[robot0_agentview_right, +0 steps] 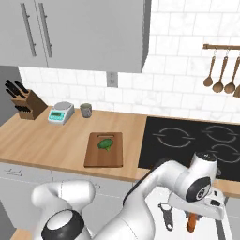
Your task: Place the appropriate cutting tool for cutting the broccoli skin on the cutting board.
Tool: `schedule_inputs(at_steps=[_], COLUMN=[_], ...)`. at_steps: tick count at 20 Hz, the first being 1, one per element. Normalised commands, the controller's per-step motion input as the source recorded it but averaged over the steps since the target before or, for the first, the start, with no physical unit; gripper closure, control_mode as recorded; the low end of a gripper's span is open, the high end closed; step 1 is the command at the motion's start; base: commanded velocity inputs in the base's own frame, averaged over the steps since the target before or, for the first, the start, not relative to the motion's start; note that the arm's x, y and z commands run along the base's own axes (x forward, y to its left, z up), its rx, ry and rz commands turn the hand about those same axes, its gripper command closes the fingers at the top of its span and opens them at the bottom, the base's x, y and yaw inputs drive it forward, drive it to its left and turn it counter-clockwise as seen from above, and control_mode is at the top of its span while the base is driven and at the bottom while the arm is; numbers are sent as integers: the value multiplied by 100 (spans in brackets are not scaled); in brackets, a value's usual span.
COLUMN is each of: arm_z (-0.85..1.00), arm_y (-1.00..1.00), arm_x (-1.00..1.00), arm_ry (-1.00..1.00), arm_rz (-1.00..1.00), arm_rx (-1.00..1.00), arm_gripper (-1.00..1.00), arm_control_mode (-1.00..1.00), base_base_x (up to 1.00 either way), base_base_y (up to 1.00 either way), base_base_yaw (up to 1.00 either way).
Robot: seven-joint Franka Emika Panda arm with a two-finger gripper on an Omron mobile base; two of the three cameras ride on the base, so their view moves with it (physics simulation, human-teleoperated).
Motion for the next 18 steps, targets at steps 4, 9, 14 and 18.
schedule_inputs(at_steps=[4, 9, 14, 18], arm_z=[78, 59, 31, 0], arm_y=[98, 100, 100, 100], arm_x=[-3, 23, 73, 100], arm_ry=[-6, -14, -14, -6], arm_rz=[0, 0, 0, -6], arm_rx=[-5, -9, -9, -4], arm_gripper=[100, 100, 100, 100], arm_control_mode=[-100, -100, -100, -100], base_base_x=[0, 0, 0, 0], base_base_y=[0, 0, 0, 0], base_base_yaw=[0, 0, 0, 0])
